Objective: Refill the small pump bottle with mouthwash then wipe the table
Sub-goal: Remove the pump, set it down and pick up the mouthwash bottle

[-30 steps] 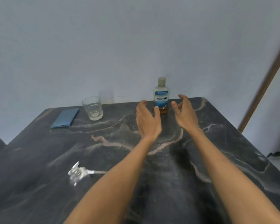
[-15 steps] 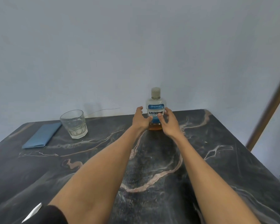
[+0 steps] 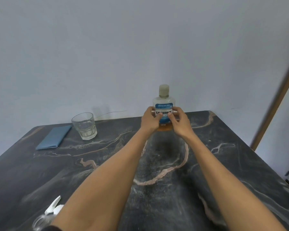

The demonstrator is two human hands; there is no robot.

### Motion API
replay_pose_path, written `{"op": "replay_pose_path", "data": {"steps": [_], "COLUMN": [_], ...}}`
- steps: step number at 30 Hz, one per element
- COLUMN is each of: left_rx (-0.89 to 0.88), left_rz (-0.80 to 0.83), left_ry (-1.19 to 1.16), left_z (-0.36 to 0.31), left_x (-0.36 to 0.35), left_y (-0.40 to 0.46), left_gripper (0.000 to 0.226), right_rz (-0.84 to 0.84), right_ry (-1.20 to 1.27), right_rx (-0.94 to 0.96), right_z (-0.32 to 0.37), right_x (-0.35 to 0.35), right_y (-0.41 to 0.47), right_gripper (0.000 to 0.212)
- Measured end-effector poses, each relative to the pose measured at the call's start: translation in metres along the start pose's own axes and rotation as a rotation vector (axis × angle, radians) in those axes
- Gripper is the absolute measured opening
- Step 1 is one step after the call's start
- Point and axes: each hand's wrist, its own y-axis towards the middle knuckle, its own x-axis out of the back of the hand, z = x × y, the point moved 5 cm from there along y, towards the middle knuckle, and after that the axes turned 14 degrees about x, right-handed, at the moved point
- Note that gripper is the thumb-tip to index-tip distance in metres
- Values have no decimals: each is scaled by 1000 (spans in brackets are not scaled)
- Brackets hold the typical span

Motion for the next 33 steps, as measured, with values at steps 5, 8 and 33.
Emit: {"op": "replay_pose_path", "data": {"steps": [5, 8, 33], "left_rx": [-149, -244, -160], "left_rz": [2, -72, 331], "left_ry": [123, 119, -228], "left_z": [-40, -55, 82], "left_x": [30, 44, 47], "left_y": [-58, -106, -269], "left_gripper": [31, 28, 30], "right_rz": [38, 83, 264], "right_ry": [-28, -30, 38], "right_rx": [96, 125, -67], "right_z": [66, 107, 137], "right_x": [30, 46, 29], "right_y": [-24, -48, -248], "right_gripper": [29, 23, 29]}}
